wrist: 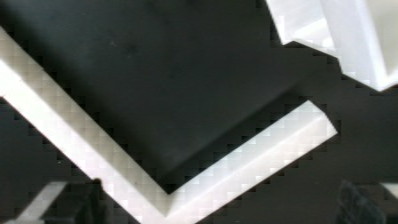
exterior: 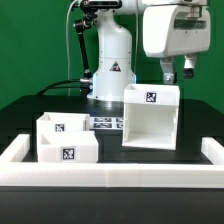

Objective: Assemble drawer

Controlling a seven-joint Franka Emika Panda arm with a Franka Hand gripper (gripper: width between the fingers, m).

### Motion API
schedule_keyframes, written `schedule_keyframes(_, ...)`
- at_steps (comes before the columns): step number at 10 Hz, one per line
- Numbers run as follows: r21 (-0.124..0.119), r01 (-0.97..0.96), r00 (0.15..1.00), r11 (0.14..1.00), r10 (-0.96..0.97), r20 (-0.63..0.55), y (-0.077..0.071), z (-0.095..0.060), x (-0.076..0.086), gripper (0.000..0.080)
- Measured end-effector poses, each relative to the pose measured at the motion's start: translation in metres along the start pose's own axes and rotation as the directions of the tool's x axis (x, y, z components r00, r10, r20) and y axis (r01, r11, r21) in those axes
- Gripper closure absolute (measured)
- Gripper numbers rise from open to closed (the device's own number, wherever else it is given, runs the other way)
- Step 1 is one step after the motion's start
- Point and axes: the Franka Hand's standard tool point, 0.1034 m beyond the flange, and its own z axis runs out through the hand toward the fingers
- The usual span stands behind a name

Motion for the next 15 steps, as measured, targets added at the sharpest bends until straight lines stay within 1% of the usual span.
schedule_keyframes(6,0.002,-0.008,1.000,1.000,0.008,0.002,0.000,0.002,-0.001,0.0150)
schedule_keyframes(7,0.003,-0.029,1.000,1.000,0.029,0.005,-0.001,0.002,-0.003,0.0150)
schedule_keyframes(8,0.004,-0.077,0.997,0.997,0.077,0.011,-0.003,0.001,-0.009,0.0150)
schedule_keyframes(9,0.006,-0.173,0.985,0.985,0.173,0.015,-0.006,0.002,-0.013,0.0150)
schedule_keyframes(10,0.007,-0.227,0.974,0.974,0.226,0.018,-0.008,0.003,-0.014,0.0150)
schedule_keyframes(12,0.006,-0.328,0.945,0.945,0.328,0.019,-0.008,0.004,-0.013,0.0150)
schedule_keyframes(15,0.003,-0.496,0.868,0.868,0.496,0.021,-0.009,0.004,-0.013,0.0150)
